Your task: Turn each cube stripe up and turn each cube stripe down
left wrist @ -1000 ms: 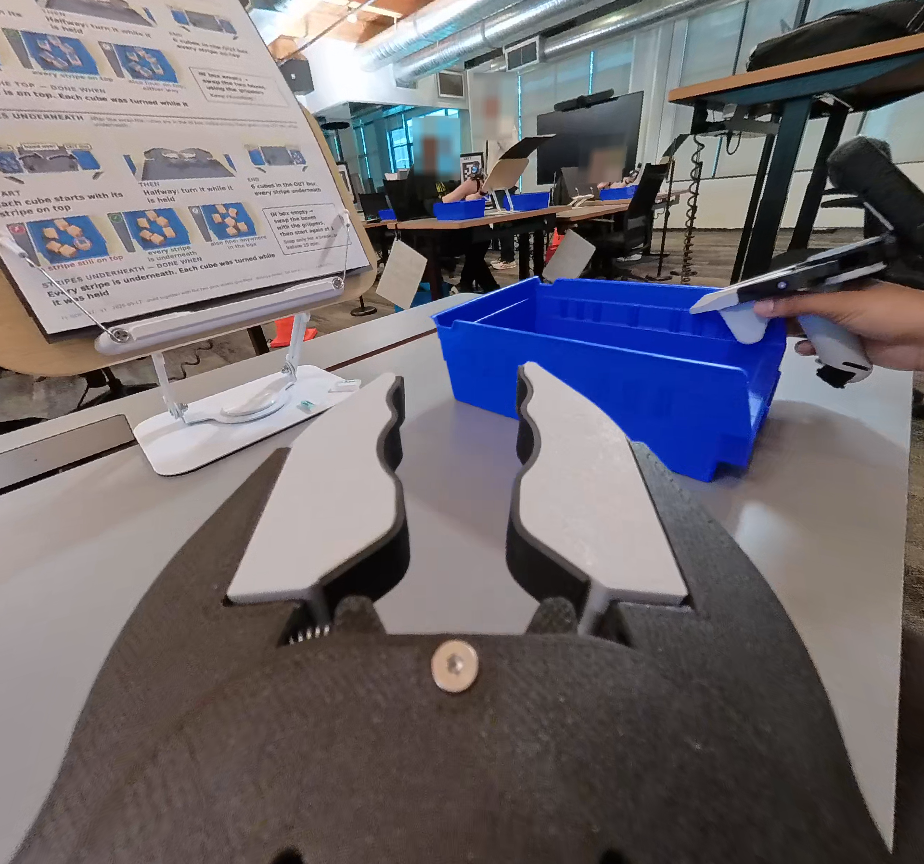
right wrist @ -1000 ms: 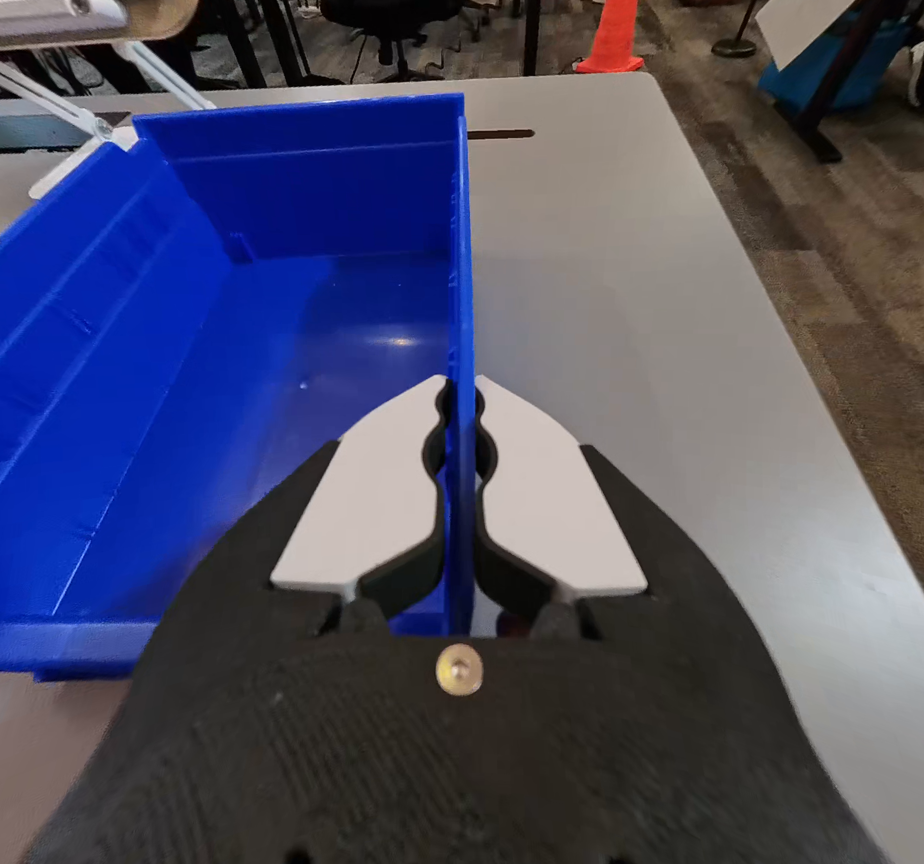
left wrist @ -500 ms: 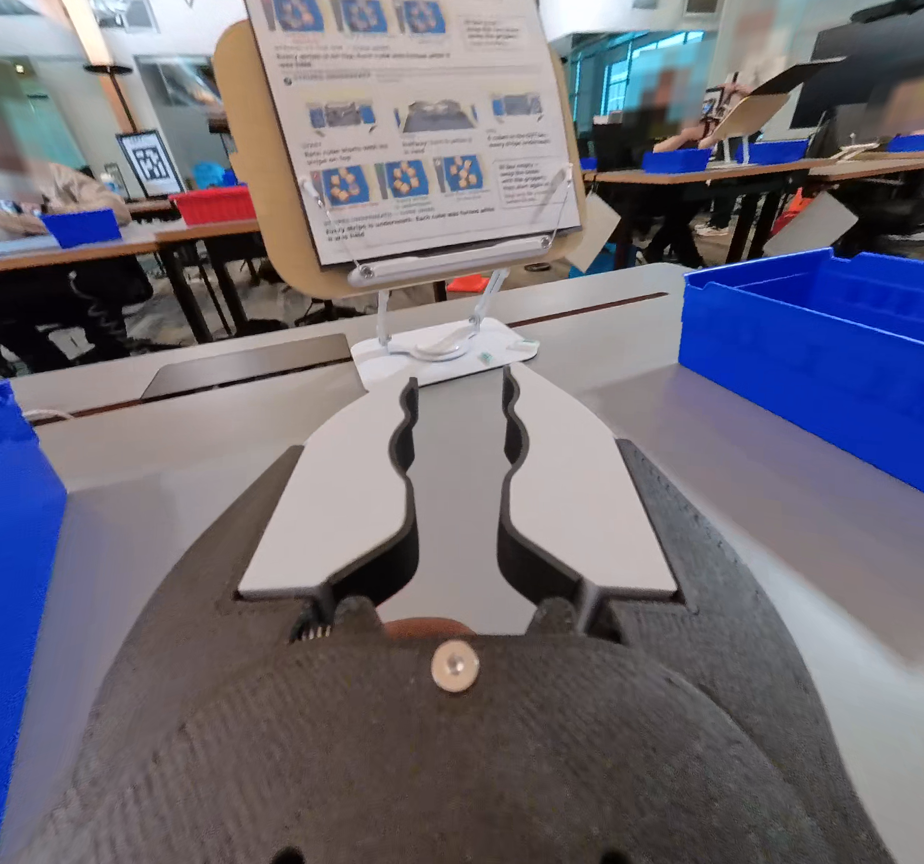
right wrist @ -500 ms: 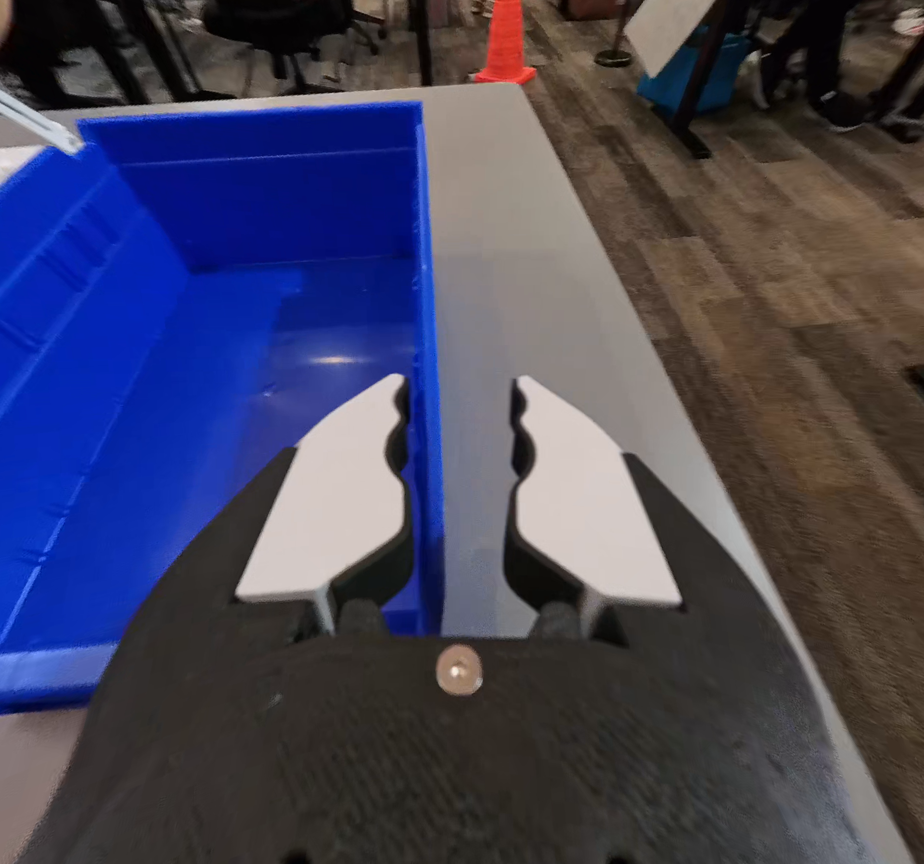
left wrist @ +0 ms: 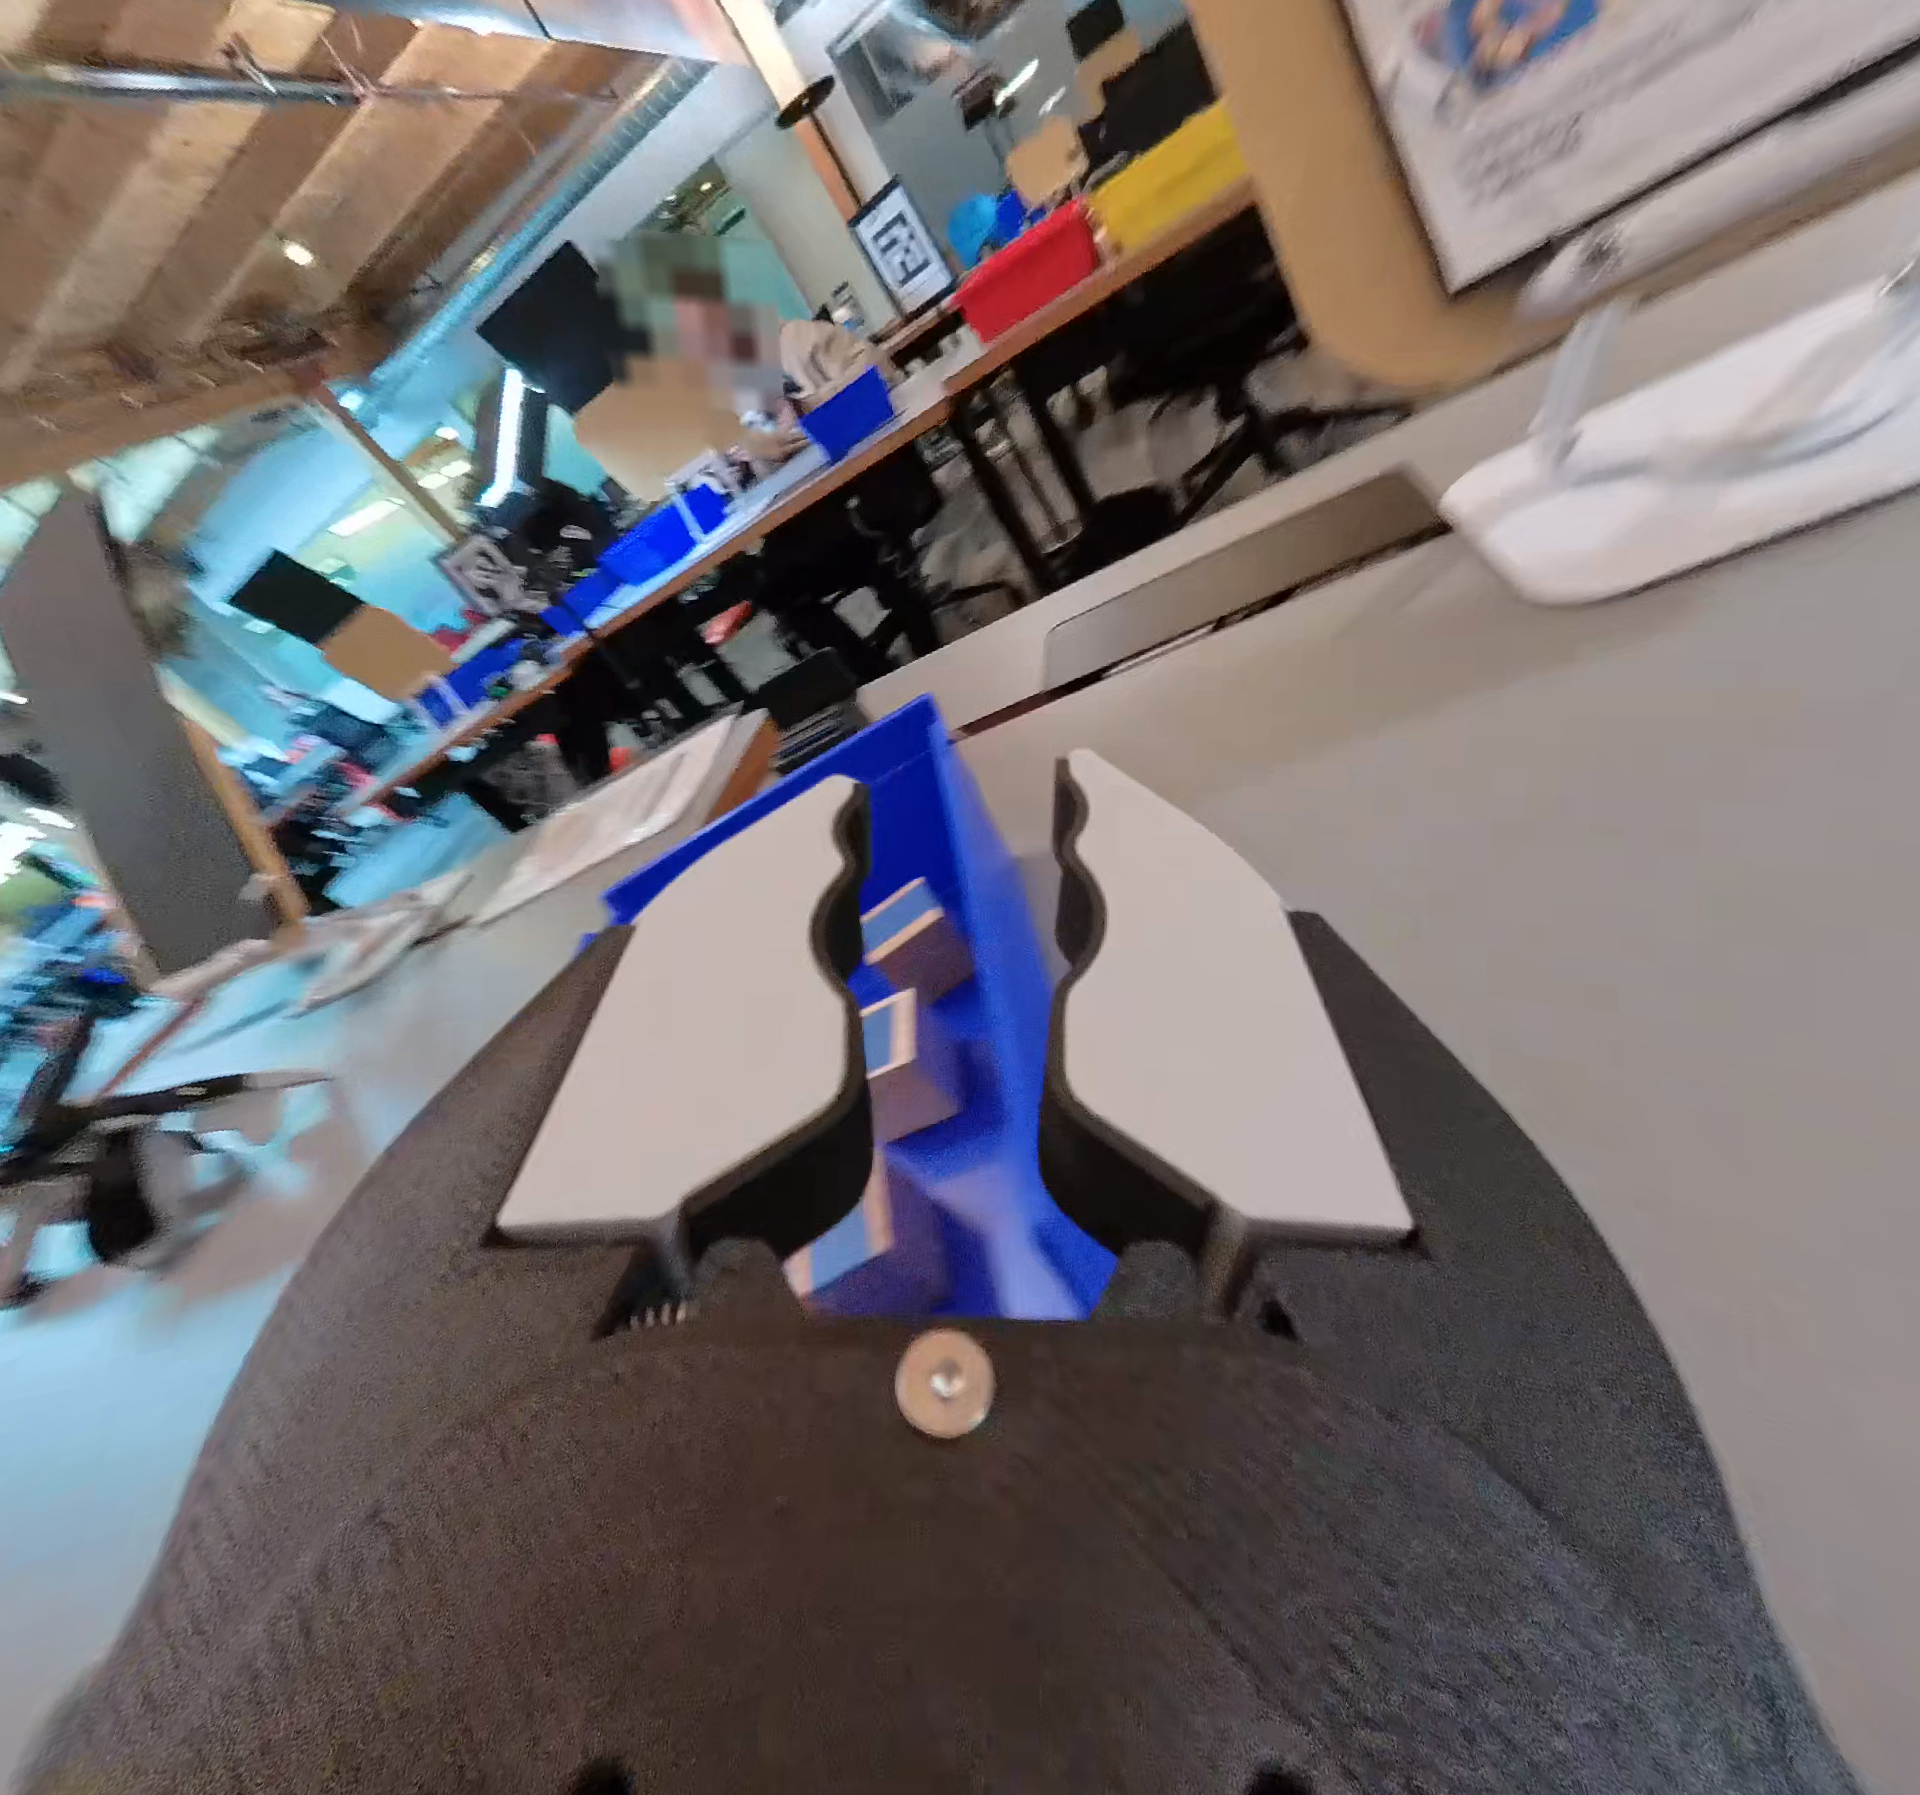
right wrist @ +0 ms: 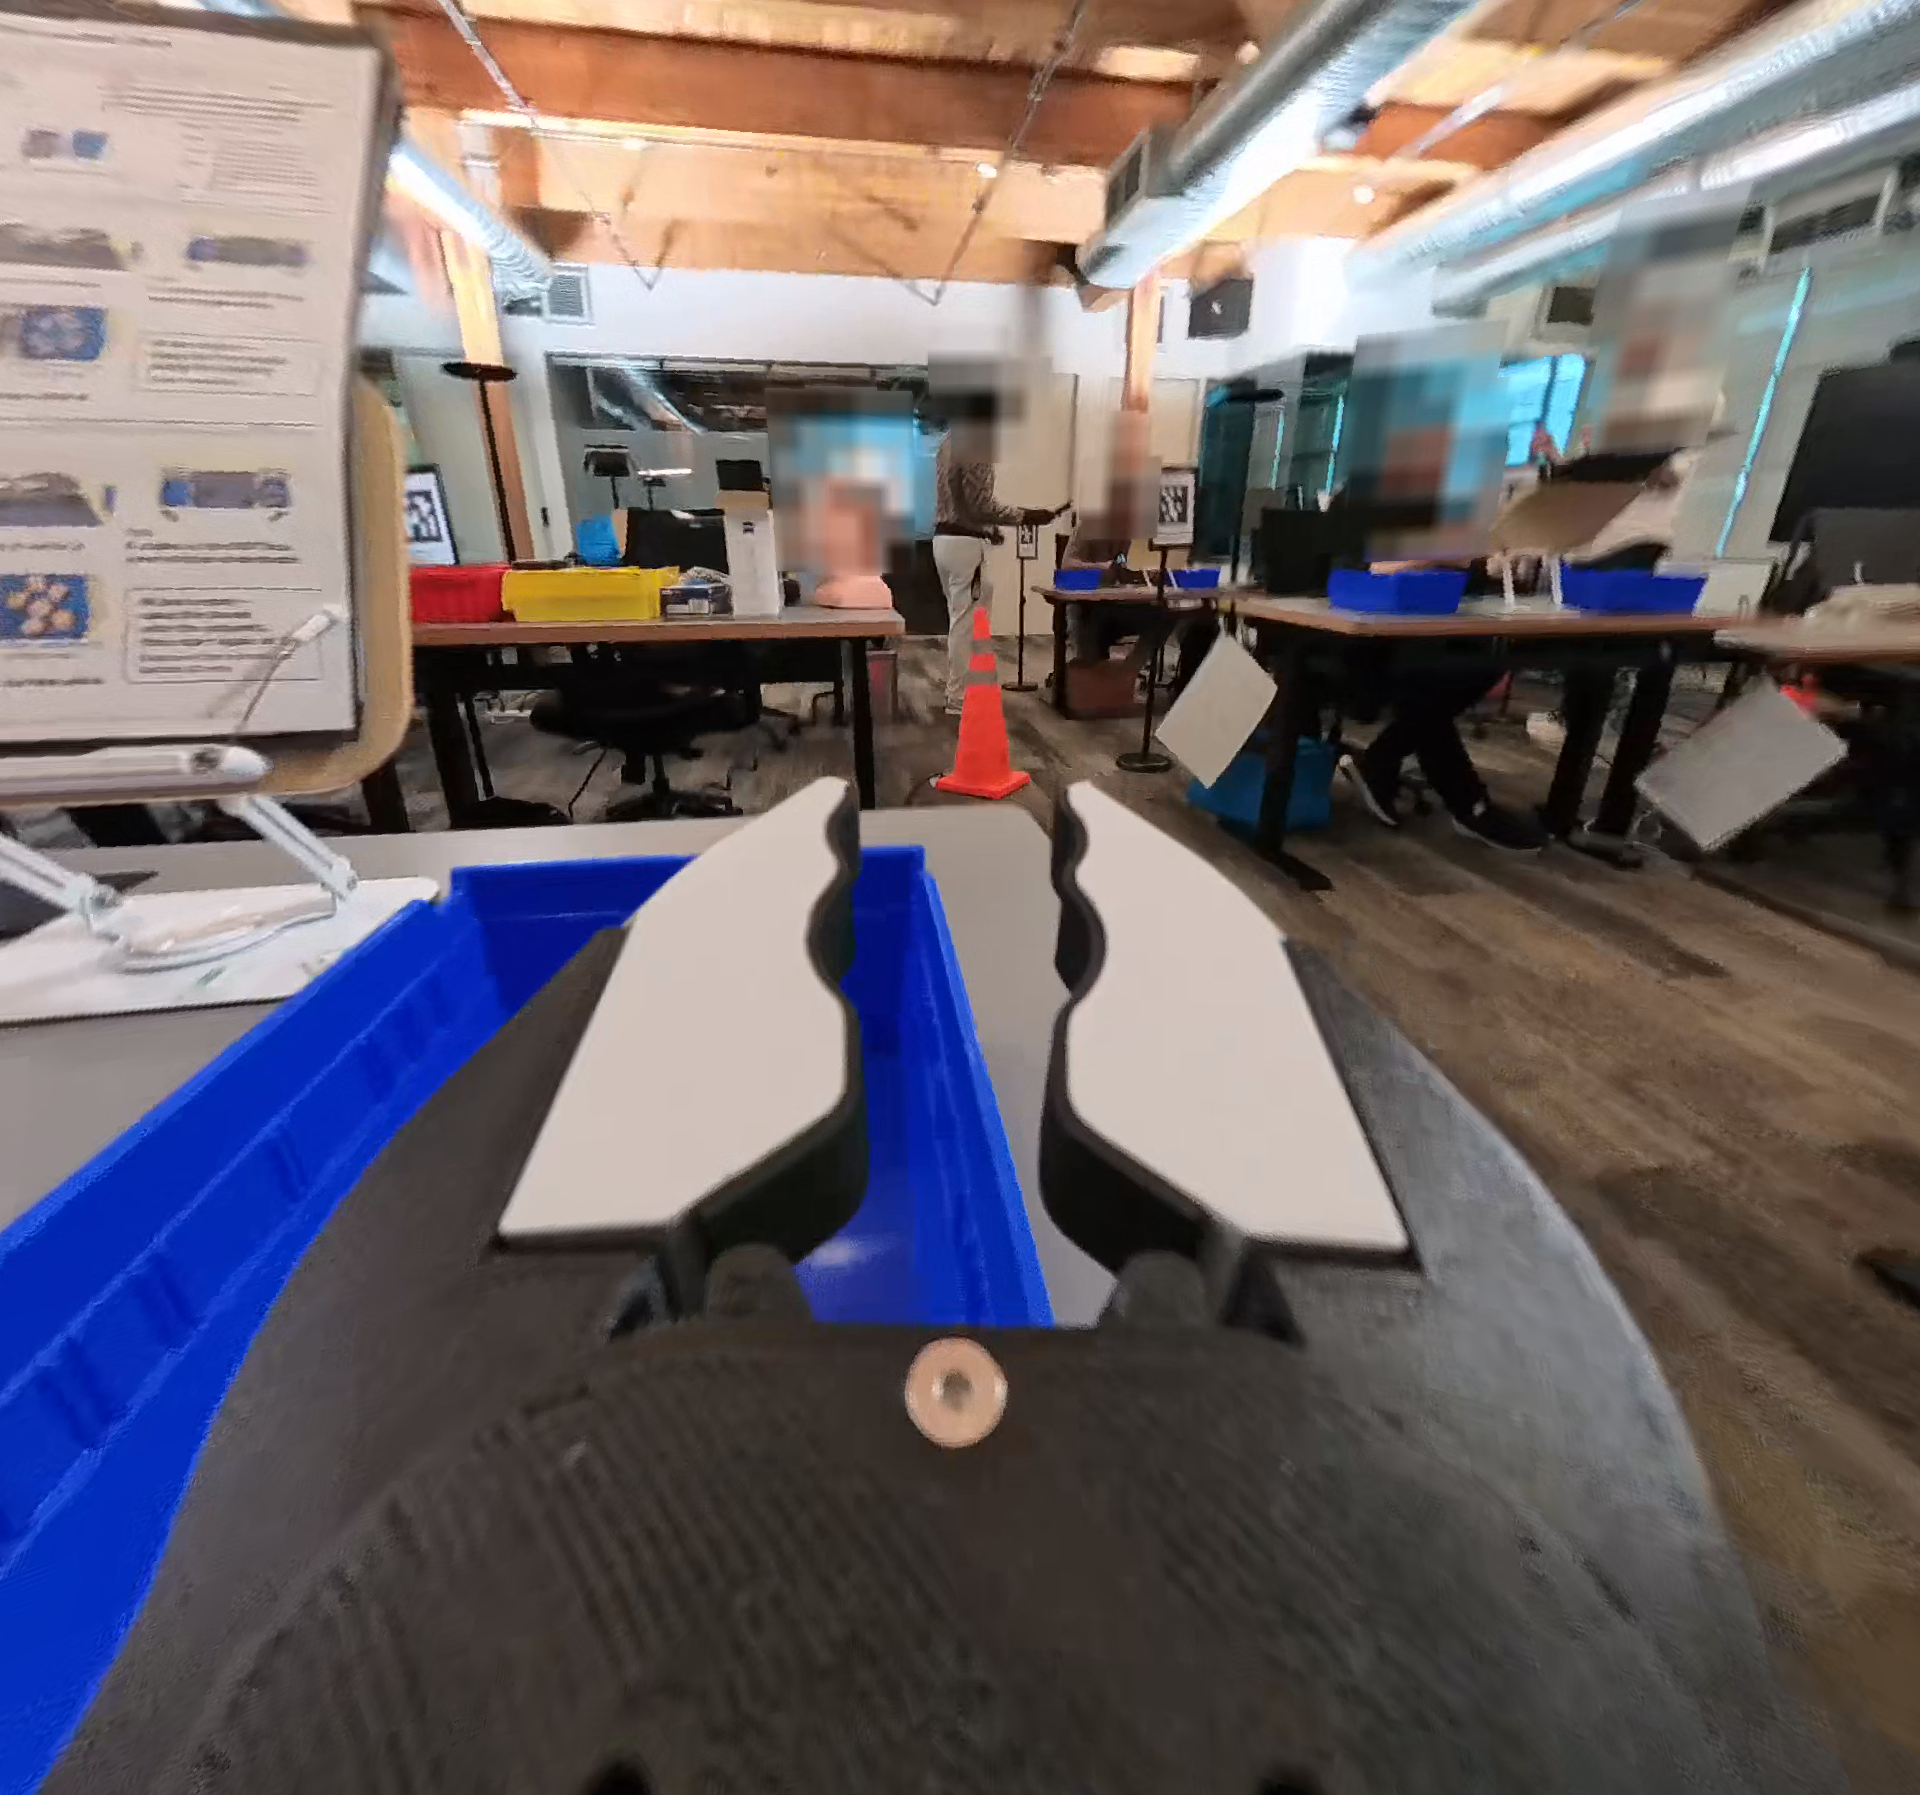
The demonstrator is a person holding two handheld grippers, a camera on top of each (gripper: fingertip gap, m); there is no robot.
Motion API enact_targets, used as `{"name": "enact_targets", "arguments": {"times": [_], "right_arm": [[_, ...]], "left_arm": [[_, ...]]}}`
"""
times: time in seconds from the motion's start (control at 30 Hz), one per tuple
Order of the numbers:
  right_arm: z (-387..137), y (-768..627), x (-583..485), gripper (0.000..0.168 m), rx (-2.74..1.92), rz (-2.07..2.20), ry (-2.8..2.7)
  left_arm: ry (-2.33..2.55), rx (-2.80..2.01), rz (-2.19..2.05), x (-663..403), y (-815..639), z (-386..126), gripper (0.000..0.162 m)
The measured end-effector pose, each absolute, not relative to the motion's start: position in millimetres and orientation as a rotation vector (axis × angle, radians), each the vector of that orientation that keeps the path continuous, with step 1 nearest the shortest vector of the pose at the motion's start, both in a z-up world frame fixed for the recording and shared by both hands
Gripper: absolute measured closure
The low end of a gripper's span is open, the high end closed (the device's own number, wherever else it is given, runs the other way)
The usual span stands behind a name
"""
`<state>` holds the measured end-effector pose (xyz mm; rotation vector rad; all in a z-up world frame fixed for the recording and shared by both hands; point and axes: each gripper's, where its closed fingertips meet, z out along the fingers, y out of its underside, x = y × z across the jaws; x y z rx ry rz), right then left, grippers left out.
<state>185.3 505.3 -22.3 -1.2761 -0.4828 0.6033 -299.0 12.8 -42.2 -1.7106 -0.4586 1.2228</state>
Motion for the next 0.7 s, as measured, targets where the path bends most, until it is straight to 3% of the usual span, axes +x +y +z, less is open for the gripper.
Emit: {"name": "enact_targets", "arguments": {"times": [0.07, 0.17, 0.23, 0.43, 0.7], "right_arm": [[-48, 520, 194, 0.128, -1.376, 0.630, -0.441], [-61, 535, 210, 0.125, -1.472, 0.611, -0.401], [-56, 540, 225, 0.129, -1.455, 0.619, -0.309], [-60, 546, 237, 0.128, -1.482, 0.796, -0.153], [-70, 553, 244, 0.133, -1.533, 0.837, -0.085]], "left_arm": [[-0.413, -1.808, 1.286, -311, 3, -56, 0.134], [-0.485, -2.097, 1.025, -313, 1, -107, 0.114], [-0.536, -2.195, 0.899, -310, 1, -128, 0.111], [-0.529, -2.311, 1.022, -320, -14, -155, 0.123], [-0.687, -2.320, 0.651, -315, -32, -157, 0.143]]}}
